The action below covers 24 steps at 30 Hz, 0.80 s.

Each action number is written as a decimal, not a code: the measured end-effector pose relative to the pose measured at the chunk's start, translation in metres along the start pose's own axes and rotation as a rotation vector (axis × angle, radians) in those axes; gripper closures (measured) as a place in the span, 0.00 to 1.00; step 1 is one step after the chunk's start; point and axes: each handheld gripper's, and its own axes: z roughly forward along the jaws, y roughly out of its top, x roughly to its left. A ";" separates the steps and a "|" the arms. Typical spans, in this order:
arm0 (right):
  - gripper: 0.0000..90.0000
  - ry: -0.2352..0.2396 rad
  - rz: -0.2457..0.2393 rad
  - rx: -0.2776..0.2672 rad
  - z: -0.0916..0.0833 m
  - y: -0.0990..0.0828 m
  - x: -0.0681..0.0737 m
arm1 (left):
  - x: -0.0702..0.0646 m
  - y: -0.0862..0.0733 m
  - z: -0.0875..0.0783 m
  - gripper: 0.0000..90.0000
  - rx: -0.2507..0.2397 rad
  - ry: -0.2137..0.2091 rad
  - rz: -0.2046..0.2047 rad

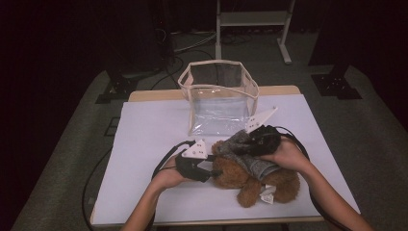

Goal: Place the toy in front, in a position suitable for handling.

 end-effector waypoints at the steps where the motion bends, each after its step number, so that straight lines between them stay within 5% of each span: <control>1: 0.89 0.005 0.001 0.003 -0.002 -0.003 0.002 | 0.000 0.002 -0.003 0.52 -0.008 0.003 -0.002; 6: 0.89 0.021 0.004 0.007 -0.007 -0.012 0.011 | -0.004 0.007 0.001 0.55 0.002 -0.026 0.015; 11: 0.89 0.030 0.013 -0.004 -0.006 -0.003 0.006 | -0.012 0.004 0.010 0.55 0.010 -0.046 0.031; 19: 0.89 0.063 0.014 0.051 0.027 0.027 -0.009 | -0.016 0.002 0.009 0.55 0.029 -0.059 0.060; 24: 0.89 0.076 0.037 0.064 0.039 0.030 -0.016 | -0.018 -0.002 0.008 0.55 0.022 -0.065 0.052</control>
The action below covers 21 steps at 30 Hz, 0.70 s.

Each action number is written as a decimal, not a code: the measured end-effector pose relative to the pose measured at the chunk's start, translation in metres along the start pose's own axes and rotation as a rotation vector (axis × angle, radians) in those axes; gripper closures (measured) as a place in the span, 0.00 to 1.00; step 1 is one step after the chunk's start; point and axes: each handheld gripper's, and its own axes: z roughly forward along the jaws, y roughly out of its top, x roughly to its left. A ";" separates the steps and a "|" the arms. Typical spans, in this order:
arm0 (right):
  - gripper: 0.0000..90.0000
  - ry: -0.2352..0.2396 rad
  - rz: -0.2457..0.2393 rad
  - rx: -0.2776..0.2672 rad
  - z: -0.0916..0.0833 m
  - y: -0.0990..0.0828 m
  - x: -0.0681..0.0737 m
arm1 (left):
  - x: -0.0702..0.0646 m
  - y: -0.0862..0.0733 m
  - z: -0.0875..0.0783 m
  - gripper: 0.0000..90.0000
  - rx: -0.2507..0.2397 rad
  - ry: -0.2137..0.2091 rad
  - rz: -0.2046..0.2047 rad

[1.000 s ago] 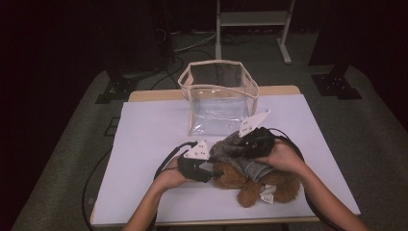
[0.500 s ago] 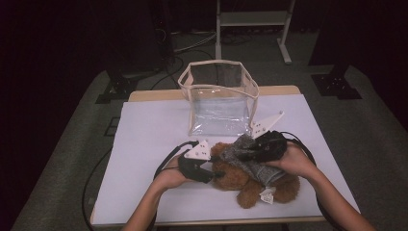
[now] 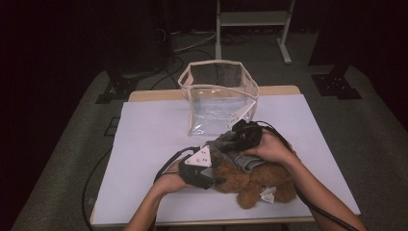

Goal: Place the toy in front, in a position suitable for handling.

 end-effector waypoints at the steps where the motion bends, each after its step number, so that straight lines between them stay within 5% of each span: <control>1: 0.89 0.002 0.003 -0.004 -0.001 -0.001 -0.001 | 0.000 0.000 0.000 0.55 0.001 -0.002 0.001; 14: 0.89 -0.056 0.035 -0.006 -0.039 -0.036 0.005 | 0.006 0.004 0.000 0.55 0.015 0.020 0.003; 21: 0.89 -0.042 -0.035 -0.056 -0.044 -0.039 0.030 | 0.020 0.008 -0.001 0.55 0.007 0.080 -0.033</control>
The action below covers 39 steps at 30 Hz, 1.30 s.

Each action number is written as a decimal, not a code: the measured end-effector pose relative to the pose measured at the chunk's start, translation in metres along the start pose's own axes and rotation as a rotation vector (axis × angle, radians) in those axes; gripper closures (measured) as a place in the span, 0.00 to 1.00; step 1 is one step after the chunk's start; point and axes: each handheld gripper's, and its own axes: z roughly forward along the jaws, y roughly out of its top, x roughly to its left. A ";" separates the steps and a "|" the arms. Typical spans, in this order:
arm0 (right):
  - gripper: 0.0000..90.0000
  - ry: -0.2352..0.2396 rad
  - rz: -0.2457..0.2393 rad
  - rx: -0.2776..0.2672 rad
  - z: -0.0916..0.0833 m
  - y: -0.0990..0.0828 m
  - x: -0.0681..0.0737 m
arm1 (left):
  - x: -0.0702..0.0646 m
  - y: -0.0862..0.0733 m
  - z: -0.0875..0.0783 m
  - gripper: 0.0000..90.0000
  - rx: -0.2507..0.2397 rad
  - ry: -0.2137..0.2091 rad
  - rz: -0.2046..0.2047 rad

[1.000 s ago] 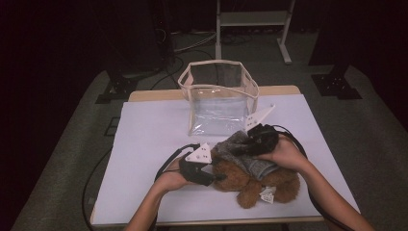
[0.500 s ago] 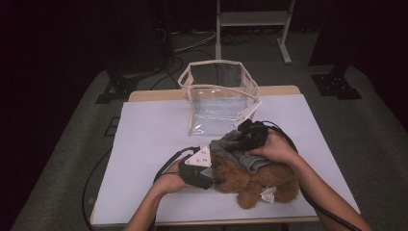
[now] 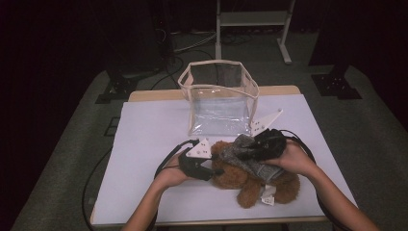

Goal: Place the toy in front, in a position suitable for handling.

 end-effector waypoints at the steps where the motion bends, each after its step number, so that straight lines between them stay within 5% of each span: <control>1: 0.89 -0.001 -0.003 -0.002 0.000 0.000 0.004 | 0.002 0.000 0.000 0.55 -0.002 0.007 -0.006; 5: 0.89 -0.015 -0.009 0.010 0.001 -0.006 0.008 | 0.004 0.001 -0.001 0.54 -0.004 0.002 -0.012; 10: 0.89 -0.030 0.025 0.000 0.000 -0.009 -0.006 | -0.001 0.002 -0.008 0.51 -0.001 -0.028 0.026; 14: 0.89 -0.035 0.026 -0.001 0.001 -0.006 -0.009 | -0.002 -0.001 -0.005 0.52 0.024 -0.008 0.036; 23: 0.89 0.002 -0.050 0.019 0.019 0.009 0.010 | 0.006 -0.004 -0.001 0.53 0.004 0.043 -0.025; 32: 0.89 -0.086 0.012 0.014 -0.011 -0.008 -0.009 | 0.003 -0.002 -0.003 0.52 0.024 0.015 0.000; 35: 0.89 -0.085 0.048 0.006 -0.016 -0.014 -0.014 | 0.003 0.002 -0.006 0.51 0.001 0.015 0.001; 39: 0.89 -0.063 0.020 0.026 -0.009 -0.013 -0.007 | 0.001 0.011 -0.005 0.50 -0.019 -0.001 0.017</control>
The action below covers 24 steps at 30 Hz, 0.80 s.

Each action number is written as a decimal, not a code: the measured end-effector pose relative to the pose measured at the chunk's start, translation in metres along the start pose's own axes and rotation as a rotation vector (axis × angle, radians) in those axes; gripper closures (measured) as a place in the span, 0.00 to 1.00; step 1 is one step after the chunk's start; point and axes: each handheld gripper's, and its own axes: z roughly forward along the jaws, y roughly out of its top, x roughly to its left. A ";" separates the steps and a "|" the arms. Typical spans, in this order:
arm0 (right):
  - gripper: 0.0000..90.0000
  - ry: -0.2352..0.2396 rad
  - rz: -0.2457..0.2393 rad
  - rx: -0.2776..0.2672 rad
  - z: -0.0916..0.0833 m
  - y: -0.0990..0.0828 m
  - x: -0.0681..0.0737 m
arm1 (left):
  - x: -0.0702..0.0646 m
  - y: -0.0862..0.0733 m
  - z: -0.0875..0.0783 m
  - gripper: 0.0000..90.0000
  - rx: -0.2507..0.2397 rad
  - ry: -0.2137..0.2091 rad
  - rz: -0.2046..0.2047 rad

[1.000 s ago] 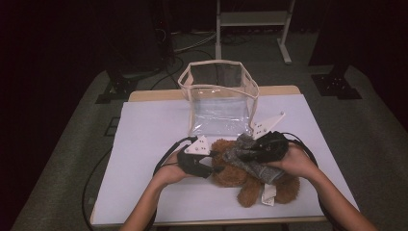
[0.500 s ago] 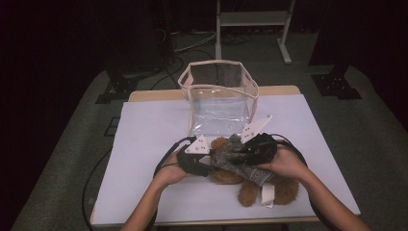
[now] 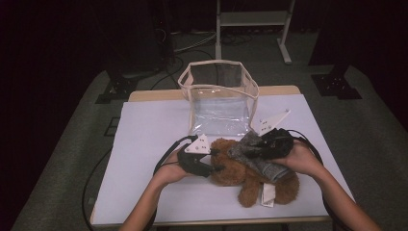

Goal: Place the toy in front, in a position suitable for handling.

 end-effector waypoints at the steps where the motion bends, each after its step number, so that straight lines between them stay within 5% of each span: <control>1: 0.89 0.003 -0.012 0.002 0.001 0.001 0.002 | 0.000 0.001 0.002 0.50 0.011 -0.002 0.008; 6: 0.89 -0.020 0.011 -0.020 -0.009 -0.001 -0.005 | -0.004 -0.002 0.007 0.50 0.062 -0.025 0.016; 13: 0.89 -0.041 0.094 -0.033 -0.019 -0.010 -0.026 | -0.002 -0.001 0.001 0.48 0.067 -0.018 0.021; 18: 0.89 0.021 0.063 -0.013 -0.007 -0.011 -0.012 | -0.002 0.010 0.002 0.45 0.020 -0.022 0.020; 24: 0.89 0.060 0.022 -0.006 -0.003 -0.011 0.004 | -0.007 0.010 0.013 0.47 0.046 -0.061 0.019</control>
